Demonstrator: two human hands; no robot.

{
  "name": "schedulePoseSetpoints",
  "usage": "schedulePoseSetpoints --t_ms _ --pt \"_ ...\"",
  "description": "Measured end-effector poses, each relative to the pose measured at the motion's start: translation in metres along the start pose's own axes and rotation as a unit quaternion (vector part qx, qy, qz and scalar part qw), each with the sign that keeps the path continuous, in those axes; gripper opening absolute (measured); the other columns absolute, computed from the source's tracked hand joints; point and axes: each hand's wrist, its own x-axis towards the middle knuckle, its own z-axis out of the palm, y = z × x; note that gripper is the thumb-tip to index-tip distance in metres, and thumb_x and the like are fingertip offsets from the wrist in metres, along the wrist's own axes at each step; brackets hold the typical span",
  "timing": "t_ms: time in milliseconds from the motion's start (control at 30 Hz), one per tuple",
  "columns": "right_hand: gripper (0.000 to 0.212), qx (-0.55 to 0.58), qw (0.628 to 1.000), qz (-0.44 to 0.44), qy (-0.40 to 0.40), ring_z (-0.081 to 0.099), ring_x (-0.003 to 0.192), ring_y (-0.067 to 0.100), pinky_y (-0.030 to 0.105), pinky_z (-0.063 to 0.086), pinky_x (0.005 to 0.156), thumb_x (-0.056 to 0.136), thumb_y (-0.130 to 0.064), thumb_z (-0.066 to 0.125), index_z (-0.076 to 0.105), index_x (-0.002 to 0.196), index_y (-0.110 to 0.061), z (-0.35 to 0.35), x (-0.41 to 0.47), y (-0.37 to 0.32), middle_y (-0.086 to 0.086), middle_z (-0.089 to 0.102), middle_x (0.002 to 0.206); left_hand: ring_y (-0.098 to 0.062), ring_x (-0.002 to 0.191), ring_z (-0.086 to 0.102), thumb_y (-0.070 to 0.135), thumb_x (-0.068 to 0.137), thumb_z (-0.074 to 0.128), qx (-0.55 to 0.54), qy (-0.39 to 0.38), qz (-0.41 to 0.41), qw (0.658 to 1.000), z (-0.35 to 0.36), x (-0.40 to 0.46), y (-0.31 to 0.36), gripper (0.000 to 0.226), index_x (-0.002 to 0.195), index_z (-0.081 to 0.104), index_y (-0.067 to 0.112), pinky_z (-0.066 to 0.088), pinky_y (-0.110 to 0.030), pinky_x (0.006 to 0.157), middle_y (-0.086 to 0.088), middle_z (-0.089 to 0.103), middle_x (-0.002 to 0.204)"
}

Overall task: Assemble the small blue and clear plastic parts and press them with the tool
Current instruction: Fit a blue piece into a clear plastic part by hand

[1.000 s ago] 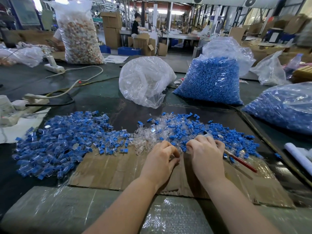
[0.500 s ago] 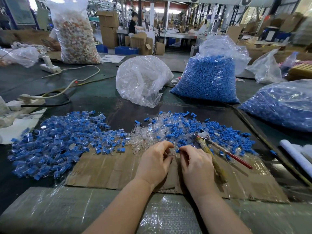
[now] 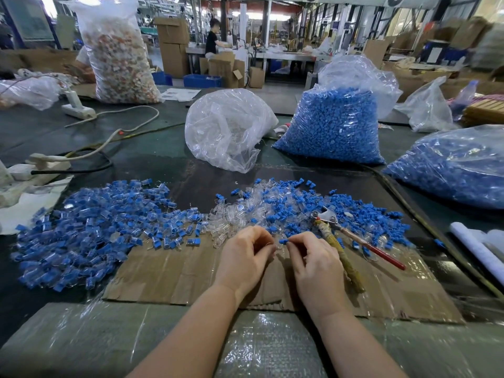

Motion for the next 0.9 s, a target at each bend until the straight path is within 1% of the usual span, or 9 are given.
schedulePoseSetpoints --t_ms 100,200,333,433,533,633,733,800,900 --pt "0.008 0.004 1.0 -0.004 -0.003 0.053 0.075 0.018 0.03 0.036 0.073 0.089 -0.019 0.061 0.061 0.082 -0.016 0.0 -0.0002 -0.0013 -0.004 0.061 0.077 -0.01 0.074 0.062 0.012 0.083 0.068 -0.07 0.002 -0.037 0.997 -0.0004 0.0003 0.0 0.011 0.085 0.066 0.023 0.05 -0.019 0.074 0.005 0.066 0.077" --pt "0.009 0.006 1.0 -0.017 -0.009 0.052 0.074 0.016 0.027 0.033 0.071 0.088 -0.019 0.063 0.059 0.08 -0.019 0.0 -0.0015 -0.0027 -0.006 0.06 0.076 -0.009 0.072 0.063 0.008 0.085 0.065 -0.128 0.001 -0.067 0.99 -0.0013 0.0009 0.0001 0.019 0.082 0.064 0.026 0.052 -0.018 0.072 0.006 0.066 0.074" --pt "0.014 -0.025 0.999 -0.032 -0.006 0.054 0.068 0.017 0.029 0.034 0.07 0.085 -0.018 0.067 0.057 0.075 -0.018 0.0013 -0.0022 -0.0039 -0.005 0.059 0.069 -0.018 0.073 0.065 0.002 0.084 0.064 -0.177 -0.012 -0.088 0.98 -0.0016 0.0009 -0.0004 0.022 0.08 0.063 0.023 0.055 -0.027 0.072 -0.003 0.067 0.075" --pt "0.019 -0.05 0.998 -0.038 -0.004 0.054 0.062 0.019 0.03 0.036 0.067 0.081 -0.018 0.07 0.055 0.069 -0.018 0.0024 -0.0025 -0.0047 -0.004 0.057 0.063 -0.013 0.069 0.066 0.001 0.083 0.065 -0.196 -0.032 -0.088 0.976 -0.0022 0.0001 -0.0001 0.021 0.078 0.064 0.021 0.055 -0.023 0.068 -0.002 0.067 0.073" --pt "0.02 -0.061 0.997 -0.039 -0.013 0.053 0.062 0.019 0.032 0.038 0.067 0.083 -0.021 0.068 0.053 0.069 -0.02 0.0039 -0.0031 -0.0036 -0.004 0.057 0.064 -0.012 0.069 0.066 -0.001 0.082 0.065 -0.204 -0.047 -0.09 0.974 -0.0028 0.0001 -0.0001 0.023 0.076 0.065 0.021 0.055 -0.022 0.067 -0.001 0.068 0.073" --pt "0.014 -0.049 0.998 -0.043 -0.013 0.056 0.068 0.018 0.031 0.036 0.069 0.085 -0.024 0.067 0.059 0.073 -0.019 0.0041 -0.0027 -0.0026 -0.005 0.06 0.069 -0.009 0.066 0.064 0.0 0.085 0.063 -0.208 -0.046 -0.096 0.972 -0.0025 0.0003 0.0003 0.024 0.077 0.064 0.023 0.051 -0.018 0.064 0.001 0.067 0.072" --pt "0.005 -0.025 0.998 -0.059 -0.009 0.058 0.078 0.014 0.031 0.04 0.074 0.085 -0.024 0.068 0.065 0.088 -0.02 0.0032 -0.0023 -0.0032 -0.008 0.064 0.081 -0.012 0.07 0.062 0.004 0.087 0.061 -0.171 -0.039 -0.086 0.981 -0.0032 0.0015 -0.0006 0.026 0.078 0.063 0.028 0.052 -0.023 0.069 0.002 0.066 0.074" --pt "0.015 -0.011 0.997 -0.069 -0.016 0.059 0.084 0.015 0.032 0.044 0.078 0.083 -0.02 0.07 0.067 0.098 -0.02 0.0018 -0.0023 -0.0027 -0.008 0.065 0.087 -0.013 0.071 0.062 0.005 0.087 0.06 -0.163 -0.041 -0.082 0.982 -0.0044 0.0014 -0.0005 0.025 0.08 0.064 0.028 0.053 -0.025 0.071 0.002 0.066 0.075" --pt "0.023 -0.011 0.996 -0.082 -0.03 0.059 0.084 0.016 0.035 0.047 0.079 0.081 -0.016 0.073 0.069 0.103 -0.019 -0.0001 -0.0021 -0.0033 -0.007 0.064 0.089 -0.013 0.07 0.063 0.003 0.088 0.059 -0.176 -0.049 -0.084 0.98 -0.0049 0.0005 0.0009 0.024 0.08 0.065 0.026 0.055 -0.027 0.07 0.0 0.067 0.075"
